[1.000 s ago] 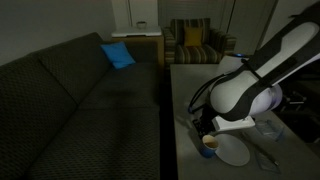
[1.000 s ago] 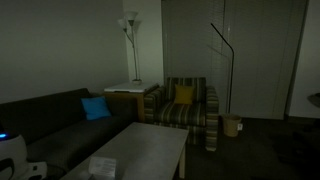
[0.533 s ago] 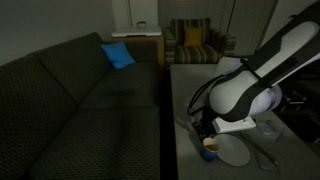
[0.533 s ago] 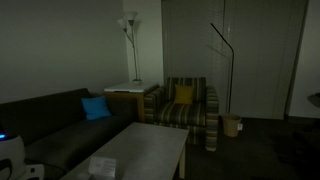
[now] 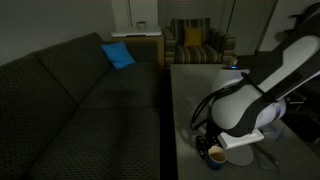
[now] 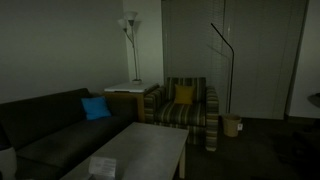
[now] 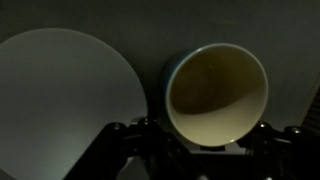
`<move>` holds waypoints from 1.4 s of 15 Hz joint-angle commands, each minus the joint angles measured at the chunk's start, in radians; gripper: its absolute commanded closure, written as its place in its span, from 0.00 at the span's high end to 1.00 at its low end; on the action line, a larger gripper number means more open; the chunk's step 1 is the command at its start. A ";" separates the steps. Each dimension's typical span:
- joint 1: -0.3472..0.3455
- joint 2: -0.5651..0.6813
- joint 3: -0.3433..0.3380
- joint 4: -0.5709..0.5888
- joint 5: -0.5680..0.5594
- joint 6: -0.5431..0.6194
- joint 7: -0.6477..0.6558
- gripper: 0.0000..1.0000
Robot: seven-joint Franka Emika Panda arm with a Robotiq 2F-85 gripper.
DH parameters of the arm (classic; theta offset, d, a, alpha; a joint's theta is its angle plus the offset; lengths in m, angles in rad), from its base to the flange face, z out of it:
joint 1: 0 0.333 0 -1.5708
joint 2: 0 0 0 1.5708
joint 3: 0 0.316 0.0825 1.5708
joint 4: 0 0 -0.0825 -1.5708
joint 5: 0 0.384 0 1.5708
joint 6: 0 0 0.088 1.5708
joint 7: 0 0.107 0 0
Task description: Remove the mug from the plate.
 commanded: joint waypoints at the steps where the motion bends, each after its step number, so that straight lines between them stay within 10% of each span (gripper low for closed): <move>1: 0.013 0.000 -0.018 0.008 0.010 -0.024 0.000 1.00; 21: 0.039 -0.063 -0.004 0.084 -0.029 0.130 -0.099 1.00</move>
